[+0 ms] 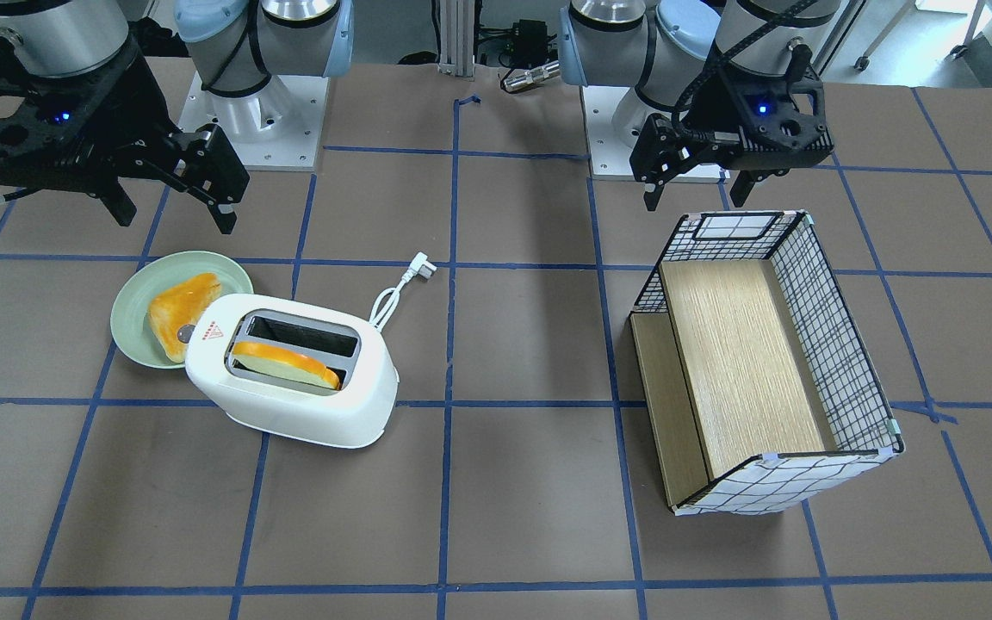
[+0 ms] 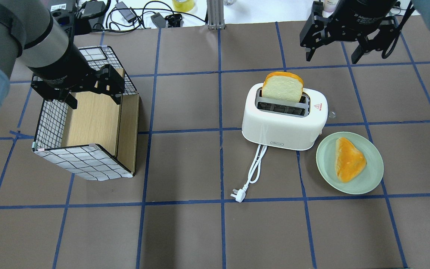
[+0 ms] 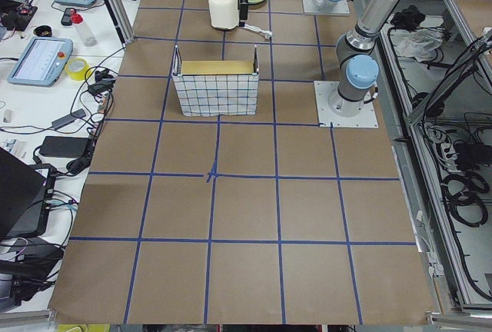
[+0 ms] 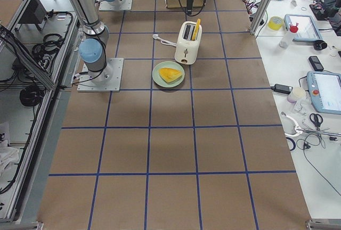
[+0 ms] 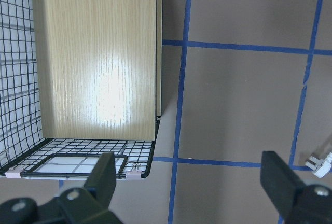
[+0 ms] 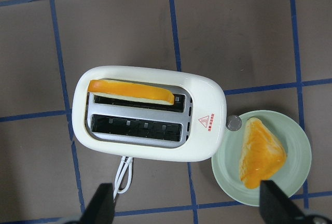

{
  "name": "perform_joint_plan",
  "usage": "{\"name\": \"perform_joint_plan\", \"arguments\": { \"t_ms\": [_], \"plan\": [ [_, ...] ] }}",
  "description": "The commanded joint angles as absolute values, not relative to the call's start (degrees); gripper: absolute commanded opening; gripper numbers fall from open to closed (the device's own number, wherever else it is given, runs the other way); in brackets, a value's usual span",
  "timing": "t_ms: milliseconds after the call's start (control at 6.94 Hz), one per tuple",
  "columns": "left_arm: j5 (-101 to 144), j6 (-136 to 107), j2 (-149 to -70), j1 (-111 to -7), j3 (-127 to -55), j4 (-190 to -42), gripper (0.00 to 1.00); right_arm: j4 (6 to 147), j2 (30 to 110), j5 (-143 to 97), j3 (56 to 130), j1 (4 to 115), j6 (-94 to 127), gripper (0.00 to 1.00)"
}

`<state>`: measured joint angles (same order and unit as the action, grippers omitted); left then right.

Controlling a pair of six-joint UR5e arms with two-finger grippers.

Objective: Press toaster with right arm

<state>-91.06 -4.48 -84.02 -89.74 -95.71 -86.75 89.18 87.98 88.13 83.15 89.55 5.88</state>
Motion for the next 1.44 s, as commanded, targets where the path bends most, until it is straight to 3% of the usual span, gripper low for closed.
{"name": "perform_joint_plan", "arguments": {
  "t_ms": [0,1297],
  "plan": [
    [-91.05,-4.48,-84.02,-89.74,-95.71,-86.75,1.0,89.21,87.98,88.07,83.23,89.56,5.71,1.0],
    [-91.05,-4.48,-84.02,-89.74,-95.71,-86.75,1.0,85.43,87.98,89.03,83.76,89.21,5.36,1.0]
  ]
}}
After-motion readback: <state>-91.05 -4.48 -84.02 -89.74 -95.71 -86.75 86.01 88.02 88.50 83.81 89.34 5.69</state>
